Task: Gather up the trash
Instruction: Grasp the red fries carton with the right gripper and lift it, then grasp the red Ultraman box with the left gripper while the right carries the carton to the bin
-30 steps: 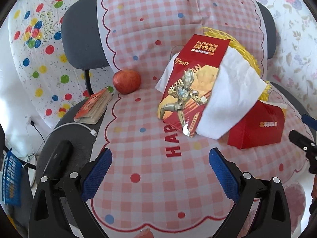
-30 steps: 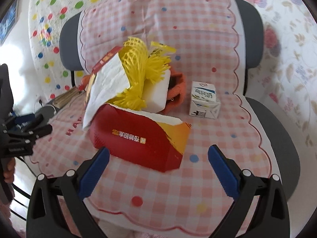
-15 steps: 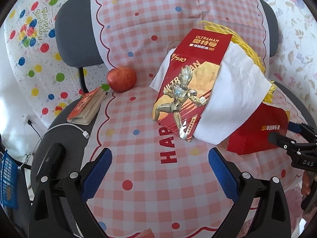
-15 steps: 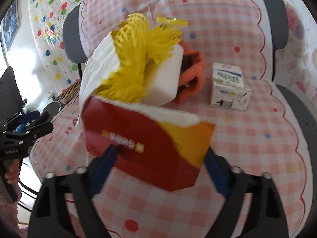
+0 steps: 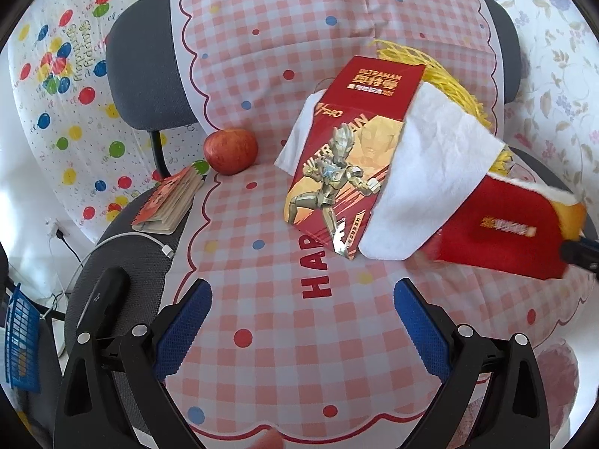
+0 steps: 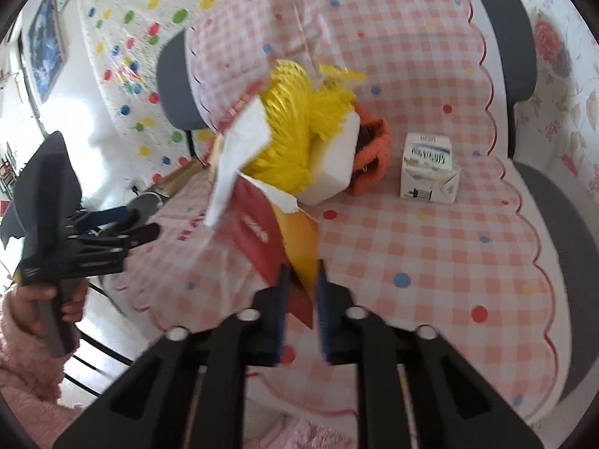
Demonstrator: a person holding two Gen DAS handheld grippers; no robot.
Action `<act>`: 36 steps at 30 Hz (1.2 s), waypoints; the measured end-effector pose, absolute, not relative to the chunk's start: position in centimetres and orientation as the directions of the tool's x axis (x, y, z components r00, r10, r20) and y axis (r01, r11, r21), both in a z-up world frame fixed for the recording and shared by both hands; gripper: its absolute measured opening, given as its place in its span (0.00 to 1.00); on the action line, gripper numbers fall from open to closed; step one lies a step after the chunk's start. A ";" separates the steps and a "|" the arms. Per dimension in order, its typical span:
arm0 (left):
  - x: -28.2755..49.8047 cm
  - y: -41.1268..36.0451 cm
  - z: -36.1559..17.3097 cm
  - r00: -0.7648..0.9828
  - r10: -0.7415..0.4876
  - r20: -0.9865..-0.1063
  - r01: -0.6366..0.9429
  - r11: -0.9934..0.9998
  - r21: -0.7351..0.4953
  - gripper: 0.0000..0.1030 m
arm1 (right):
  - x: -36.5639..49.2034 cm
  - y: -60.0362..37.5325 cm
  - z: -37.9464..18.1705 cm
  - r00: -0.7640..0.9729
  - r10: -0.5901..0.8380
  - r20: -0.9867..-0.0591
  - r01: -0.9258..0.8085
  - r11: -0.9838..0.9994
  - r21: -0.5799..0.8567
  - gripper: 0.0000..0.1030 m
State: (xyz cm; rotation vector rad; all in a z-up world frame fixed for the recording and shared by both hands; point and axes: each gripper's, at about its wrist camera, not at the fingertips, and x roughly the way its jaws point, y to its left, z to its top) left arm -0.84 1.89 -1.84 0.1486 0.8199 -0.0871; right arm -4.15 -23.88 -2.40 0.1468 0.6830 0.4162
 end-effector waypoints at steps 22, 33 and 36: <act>-1.3 2.9 -1.4 0.693 -0.076 -0.717 0.152 0.988 0.041 0.92 | -10.1 -24.9 4.5 0.940 0.184 -0.288 -0.166 0.982 0.087 0.01; 3.3 1.1 -3.4 0.695 -0.038 -0.718 0.210 0.966 0.152 0.68 | -8.4 -24.1 3.3 0.922 0.193 -0.335 -0.170 0.981 0.096 0.01; 4.3 0.8 -4.0 0.684 -0.020 -0.729 0.211 0.962 0.171 0.58 | -8.3 -23.9 3.2 0.921 0.189 -0.340 -0.166 0.981 0.095 0.01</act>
